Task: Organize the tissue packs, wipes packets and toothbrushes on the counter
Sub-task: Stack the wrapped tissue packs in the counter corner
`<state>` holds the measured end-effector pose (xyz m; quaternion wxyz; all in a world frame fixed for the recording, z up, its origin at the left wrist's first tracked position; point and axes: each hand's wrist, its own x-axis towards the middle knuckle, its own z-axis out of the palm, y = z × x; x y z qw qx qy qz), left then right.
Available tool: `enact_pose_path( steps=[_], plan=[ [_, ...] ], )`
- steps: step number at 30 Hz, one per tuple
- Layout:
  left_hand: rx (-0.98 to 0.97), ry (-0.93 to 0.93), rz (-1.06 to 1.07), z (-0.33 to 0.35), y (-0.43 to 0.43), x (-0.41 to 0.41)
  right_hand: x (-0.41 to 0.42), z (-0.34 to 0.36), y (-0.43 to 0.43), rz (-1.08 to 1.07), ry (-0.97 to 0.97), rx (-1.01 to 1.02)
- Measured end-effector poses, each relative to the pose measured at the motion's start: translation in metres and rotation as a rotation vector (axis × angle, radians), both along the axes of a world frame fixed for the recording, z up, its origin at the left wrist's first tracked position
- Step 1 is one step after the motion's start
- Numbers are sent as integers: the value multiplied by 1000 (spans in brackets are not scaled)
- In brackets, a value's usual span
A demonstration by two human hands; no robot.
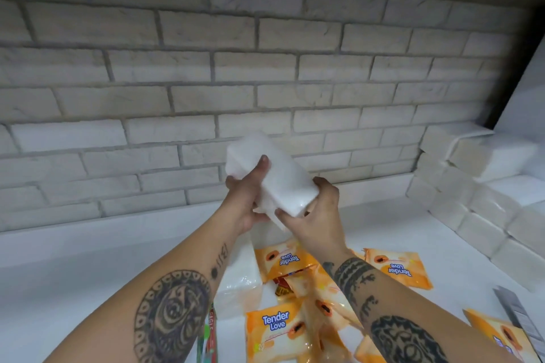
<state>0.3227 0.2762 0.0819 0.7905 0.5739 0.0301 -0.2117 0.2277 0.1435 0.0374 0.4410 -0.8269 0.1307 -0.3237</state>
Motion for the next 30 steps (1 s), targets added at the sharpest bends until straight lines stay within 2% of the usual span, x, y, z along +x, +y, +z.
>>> enact_pose_path(
  steps=[2, 5, 8, 10, 13, 16, 20, 24, 27, 30],
  plan=[
    [-11, -24, 34, 4, -20, -8, -16, -2, -10, 16, -4, -25],
    [-53, -159, 1, 11, -34, -18, -39, -6, -33, 147, 50, -3],
    [-91, -269, -137, 15, -38, -31, -58, -1, -58, 194, 57, 55],
    [-91, -304, -255, 19, -46, -47, -67, 12, -73, 185, 54, 176],
    [-106, -315, -396, 21, -61, -69, -80, 38, -83, 283, 47, 482],
    [-134, -298, -474, 22, -79, -88, -101, 48, -90, 318, 44, 559],
    [-107, -309, -608, 17, -105, -107, -130, 41, -100, 166, -60, 580],
    [25, -397, -832, 18, -135, -118, -159, 34, -130, -35, -120, 637],
    [237, -367, -1064, 19, -156, -126, -177, 39, -161, -163, -163, 691],
    [252, -299, -1110, 5, -193, -141, -191, 36, -199, -285, -171, 724]
  ],
)
